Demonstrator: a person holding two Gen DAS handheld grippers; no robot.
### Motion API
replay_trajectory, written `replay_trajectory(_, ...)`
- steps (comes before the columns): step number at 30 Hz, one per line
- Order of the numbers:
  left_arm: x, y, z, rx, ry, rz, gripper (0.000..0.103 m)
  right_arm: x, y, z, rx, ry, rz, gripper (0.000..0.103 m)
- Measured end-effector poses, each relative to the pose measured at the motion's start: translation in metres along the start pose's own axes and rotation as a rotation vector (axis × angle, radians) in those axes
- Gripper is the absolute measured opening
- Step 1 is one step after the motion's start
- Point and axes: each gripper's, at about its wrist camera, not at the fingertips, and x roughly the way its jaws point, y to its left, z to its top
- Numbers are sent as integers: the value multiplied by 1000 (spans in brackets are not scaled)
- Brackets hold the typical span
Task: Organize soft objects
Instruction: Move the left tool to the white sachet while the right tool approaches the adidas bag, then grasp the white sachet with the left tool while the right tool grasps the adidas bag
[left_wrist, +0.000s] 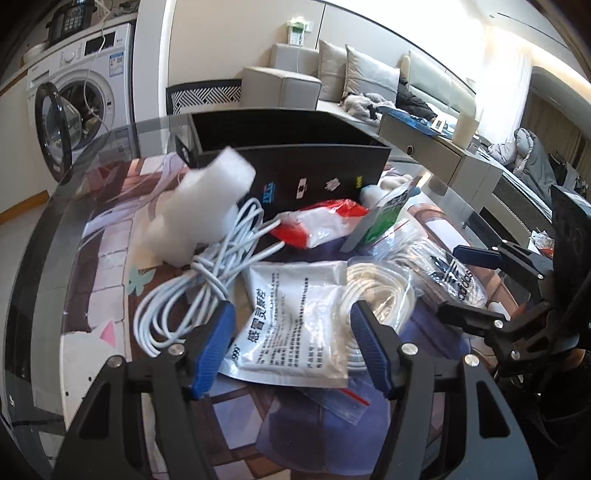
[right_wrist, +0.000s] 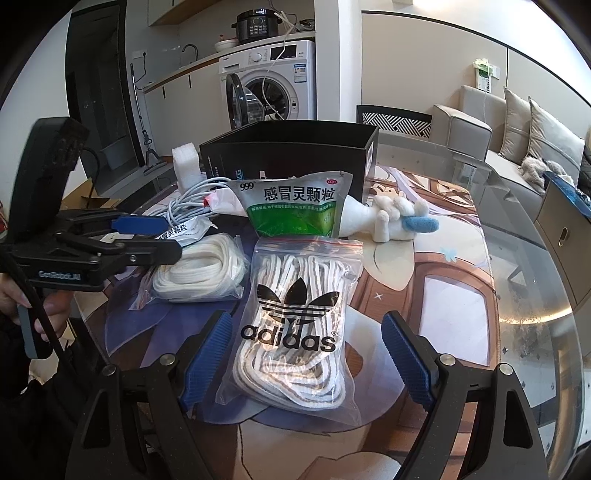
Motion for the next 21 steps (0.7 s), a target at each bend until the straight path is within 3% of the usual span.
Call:
replay_trajectory(5, 6, 7, 1, -42, 25, -39, 58, 5, -4, -2, 15, 14, 19, 78)
replay_trajectory(13, 3, 1, -1, -33, 14, -58, 40, 10, -5, 0, 22, 19, 27, 74)
replay_trajectory(21, -4, 0, -4, -25, -4, -47, 36, 18, 7, 4, -28, 25, -34, 71)
